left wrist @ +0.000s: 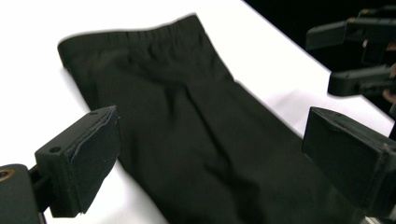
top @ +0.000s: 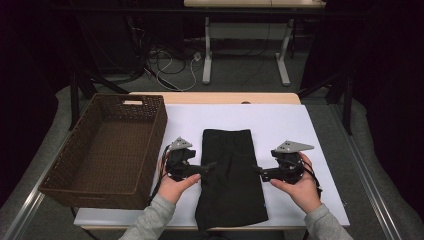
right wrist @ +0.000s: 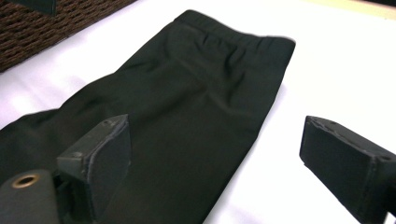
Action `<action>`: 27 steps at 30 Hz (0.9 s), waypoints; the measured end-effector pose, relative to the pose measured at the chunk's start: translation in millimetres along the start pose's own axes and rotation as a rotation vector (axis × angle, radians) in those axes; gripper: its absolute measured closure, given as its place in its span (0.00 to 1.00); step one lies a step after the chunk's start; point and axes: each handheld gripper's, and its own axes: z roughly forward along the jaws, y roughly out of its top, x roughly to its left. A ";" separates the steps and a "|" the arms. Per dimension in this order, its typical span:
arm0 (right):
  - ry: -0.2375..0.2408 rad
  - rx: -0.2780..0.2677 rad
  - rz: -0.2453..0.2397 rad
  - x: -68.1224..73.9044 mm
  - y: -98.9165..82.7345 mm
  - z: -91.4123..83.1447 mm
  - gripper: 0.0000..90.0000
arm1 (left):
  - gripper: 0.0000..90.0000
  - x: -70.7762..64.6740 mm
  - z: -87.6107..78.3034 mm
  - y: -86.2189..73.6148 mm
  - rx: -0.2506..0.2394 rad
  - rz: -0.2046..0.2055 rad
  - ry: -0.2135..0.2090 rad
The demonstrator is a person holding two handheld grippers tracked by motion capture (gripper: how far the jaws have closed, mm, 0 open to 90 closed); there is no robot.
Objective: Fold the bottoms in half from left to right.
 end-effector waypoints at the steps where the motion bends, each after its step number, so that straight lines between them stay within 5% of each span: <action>1: 0.000 0.001 -0.013 -1.4 3.8 0.9 0.10 | 0.06 0.9 0.3 4.3 -0.006 0.004 0.002; 7: -0.004 0.000 -0.045 -7.7 24.2 5.7 0.14 | 0.09 7.0 7.1 22.1 -0.036 0.004 0.019; 16: -0.016 -0.001 -0.089 -18.1 49.1 18.3 0.17 | 0.12 18.6 25.5 37.7 -0.008 0.016 0.042; 27: -0.033 0.026 -0.092 -38.5 59.8 49.1 0.25 | 0.17 41.0 47.8 45.3 -0.032 -0.003 0.085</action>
